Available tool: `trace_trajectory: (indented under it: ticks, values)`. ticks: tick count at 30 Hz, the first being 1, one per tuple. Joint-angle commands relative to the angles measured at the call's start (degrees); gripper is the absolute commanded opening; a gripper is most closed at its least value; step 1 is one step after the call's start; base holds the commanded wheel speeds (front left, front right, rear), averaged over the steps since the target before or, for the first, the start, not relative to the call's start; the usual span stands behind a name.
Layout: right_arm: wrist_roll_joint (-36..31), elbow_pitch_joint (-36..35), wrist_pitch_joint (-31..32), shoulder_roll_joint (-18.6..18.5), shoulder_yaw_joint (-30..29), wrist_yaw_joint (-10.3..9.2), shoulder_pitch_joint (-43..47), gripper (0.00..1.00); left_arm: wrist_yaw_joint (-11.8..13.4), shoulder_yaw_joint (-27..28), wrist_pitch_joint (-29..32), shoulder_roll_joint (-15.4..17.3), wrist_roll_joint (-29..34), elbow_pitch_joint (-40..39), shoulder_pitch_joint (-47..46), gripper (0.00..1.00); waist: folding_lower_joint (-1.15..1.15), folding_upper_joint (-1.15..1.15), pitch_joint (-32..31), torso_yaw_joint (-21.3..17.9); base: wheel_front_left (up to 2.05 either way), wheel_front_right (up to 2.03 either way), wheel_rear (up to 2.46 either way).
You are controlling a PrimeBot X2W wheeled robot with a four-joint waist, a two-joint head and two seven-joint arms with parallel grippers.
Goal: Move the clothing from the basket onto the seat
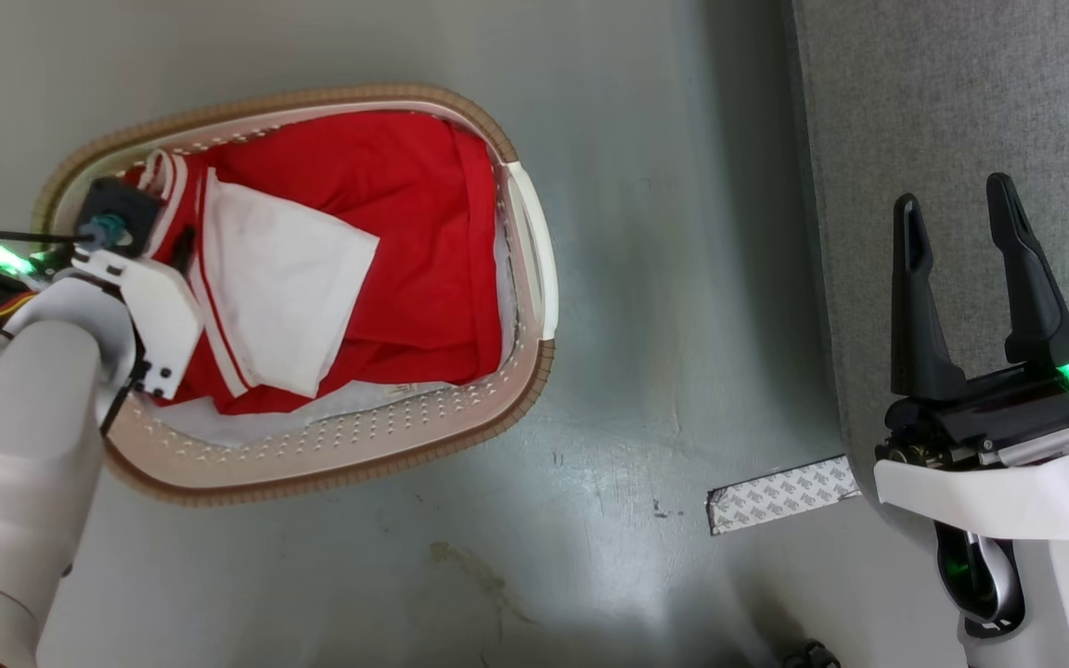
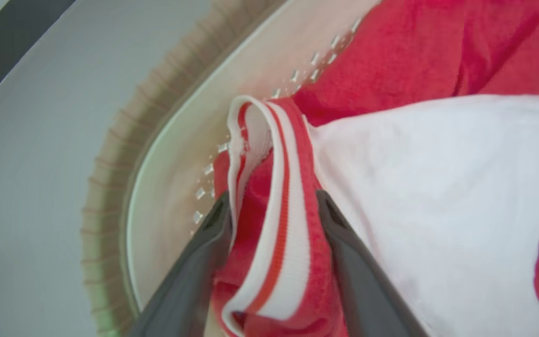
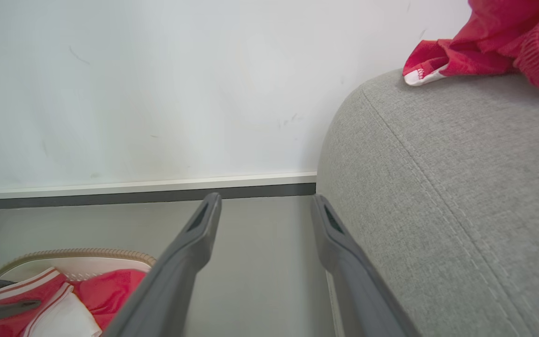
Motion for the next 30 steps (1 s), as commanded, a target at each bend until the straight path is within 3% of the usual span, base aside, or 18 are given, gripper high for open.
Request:
trace_trajectory:
  ticks: [1,5,11,23,30]
  values:
    - [0.3,-0.3,0.0,-0.1,0.0,-0.14,-1.0,1.00,-0.1,-0.6,0.2,0.1,0.7,0.7,-0.7,0.00,-0.01,0.00,0.2,-0.1,0.00,0.00,0.00]
    - [0.4,0.6,0.0,-0.1,-0.2,-0.14,-1.0,1.00,-0.3,-1.3,-0.9,-0.8,0.5,1.8,0.1,0.00,-0.01,0.00,-0.7,0.0,0.00,0.00,0.00]
    - [-0.3,1.9,0.0,-0.1,-2.0,-0.15,0.4,1.00,-1.0,0.9,-5.8,-4.4,-3.8,0.9,2.6,0.00,-0.01,0.00,-6.4,2.4,0.00,0.00,0.00]
    - [-3.9,7.5,0.0,-0.1,-5.9,-0.15,8.2,1.00,-2.4,4.0,-9.1,-10.3,-10.8,-8.1,15.2,0.00,-0.01,0.00,-30.2,8.9,0.00,0.00,0.00]
    - [-6.5,10.4,0.0,-0.1,-6.9,-0.15,15.5,1.00,-0.7,6.9,-9.1,-10.5,-14.1,-19.8,26.0,0.00,-0.01,0.00,-43.1,10.8,0.00,0.00,0.00]
